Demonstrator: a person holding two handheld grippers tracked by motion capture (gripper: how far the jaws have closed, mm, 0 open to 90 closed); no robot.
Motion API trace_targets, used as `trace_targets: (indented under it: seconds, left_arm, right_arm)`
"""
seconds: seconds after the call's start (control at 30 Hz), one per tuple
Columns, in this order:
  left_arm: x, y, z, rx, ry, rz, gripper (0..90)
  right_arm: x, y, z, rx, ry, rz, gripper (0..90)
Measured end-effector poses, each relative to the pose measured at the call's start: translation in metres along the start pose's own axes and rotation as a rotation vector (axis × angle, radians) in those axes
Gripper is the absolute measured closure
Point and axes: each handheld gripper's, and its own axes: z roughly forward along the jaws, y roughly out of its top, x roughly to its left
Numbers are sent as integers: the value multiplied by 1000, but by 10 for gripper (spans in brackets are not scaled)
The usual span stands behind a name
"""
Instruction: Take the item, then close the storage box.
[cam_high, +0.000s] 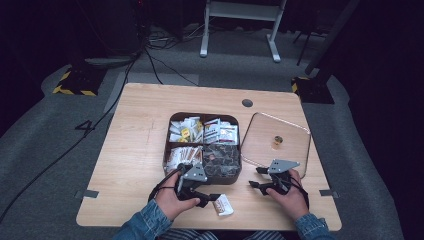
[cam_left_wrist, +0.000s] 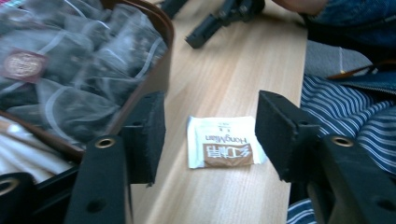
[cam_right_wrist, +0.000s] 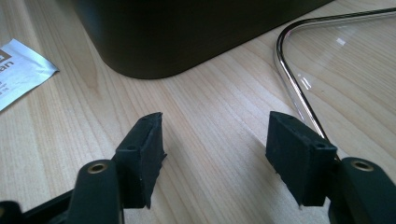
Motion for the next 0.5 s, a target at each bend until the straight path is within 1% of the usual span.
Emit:
trace_targets:
  seconds: [0.1, 0.2, 0.37, 0.4, 0.5]
  left_arm:
    - [2, 1, -6, -31, 16, -16, 404]
    - [3, 1, -10, -50, 29, -20, 399]
    - [4, 1, -15, -71, 48, -25, 395]
    - [5, 2, -17, -82, 55, -28, 394]
    - [7, 1, -25, -91, 79, -28, 388]
  right_arm:
    - [0, 0, 0, 0, 0, 0, 369]
    - [0, 0, 0, 0, 0, 0, 369]
    - [0, 0, 0, 0, 0, -1, 370]
    - [0, 0, 0, 0, 0, -1, 370]
    - [0, 0, 0, 0, 1, -1, 370]
